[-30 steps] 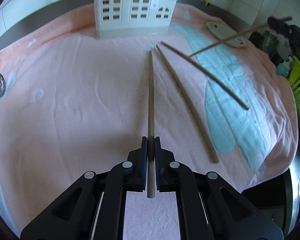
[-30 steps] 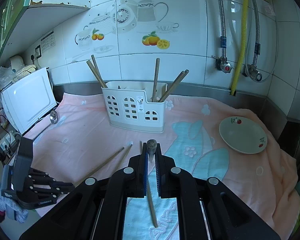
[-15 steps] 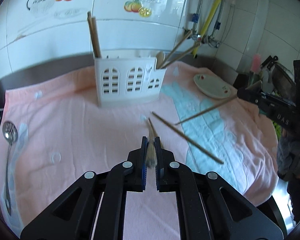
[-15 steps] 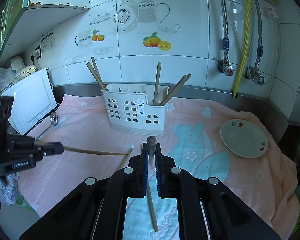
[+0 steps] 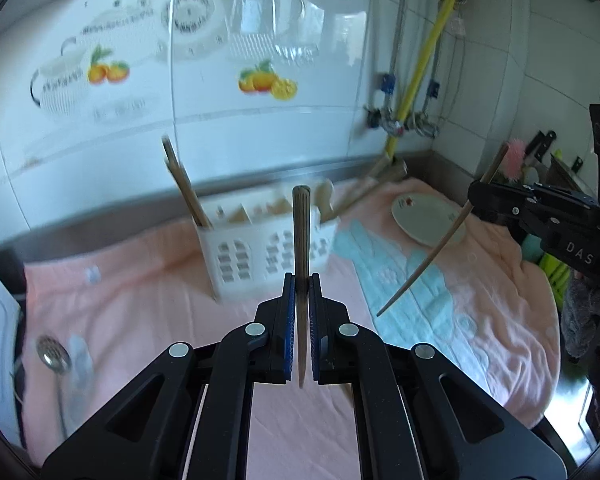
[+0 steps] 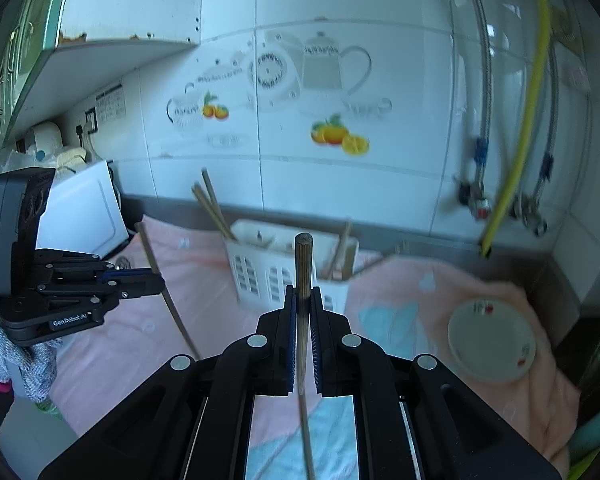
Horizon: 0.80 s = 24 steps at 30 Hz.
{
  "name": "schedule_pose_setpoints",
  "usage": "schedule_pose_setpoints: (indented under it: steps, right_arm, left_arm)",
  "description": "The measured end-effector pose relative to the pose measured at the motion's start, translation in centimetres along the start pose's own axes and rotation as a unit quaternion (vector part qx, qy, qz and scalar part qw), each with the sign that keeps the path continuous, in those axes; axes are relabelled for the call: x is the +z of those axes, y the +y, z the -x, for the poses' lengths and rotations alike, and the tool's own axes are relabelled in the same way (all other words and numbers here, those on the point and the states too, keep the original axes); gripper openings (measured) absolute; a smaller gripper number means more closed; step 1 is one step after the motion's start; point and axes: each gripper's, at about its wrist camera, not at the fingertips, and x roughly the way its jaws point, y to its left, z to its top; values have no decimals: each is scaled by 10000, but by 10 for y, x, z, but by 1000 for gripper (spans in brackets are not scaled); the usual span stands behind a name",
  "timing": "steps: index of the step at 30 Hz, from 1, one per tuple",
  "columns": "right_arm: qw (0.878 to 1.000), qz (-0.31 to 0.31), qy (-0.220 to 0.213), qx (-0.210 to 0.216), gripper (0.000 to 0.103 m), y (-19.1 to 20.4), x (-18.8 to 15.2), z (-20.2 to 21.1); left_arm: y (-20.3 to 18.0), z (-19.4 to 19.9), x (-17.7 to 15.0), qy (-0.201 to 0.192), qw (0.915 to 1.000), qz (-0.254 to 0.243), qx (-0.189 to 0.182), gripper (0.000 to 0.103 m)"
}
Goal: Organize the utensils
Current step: 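Lift both held chopsticks upright and carry them over the caddy, then lower the chopsticks into the caddy and open both tools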
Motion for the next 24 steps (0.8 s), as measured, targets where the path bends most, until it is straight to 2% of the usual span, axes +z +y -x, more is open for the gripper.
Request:
schedule_pose_setpoints:
  steps: [6,13,16,24]
  right_arm:
    - [9996,-166,-217,100,7,-3,46,-11]
    - [9985,-258,-485,-84,6,-11,89,-29]
    - [9979,-327,-532,-173,7,-16,99,-40]
    - [9966,-522,-539,-339,7,-31,102,-71]
  left_arm:
    - [14,19,57,-520,9985,-21,176,5]
    - [27,20,117,-1039,9924,-137,643,5]
    - [35,13,132,-1231,9890,-89,817,5]
    - [57,-24,127,-1192,9901,371,636,5]
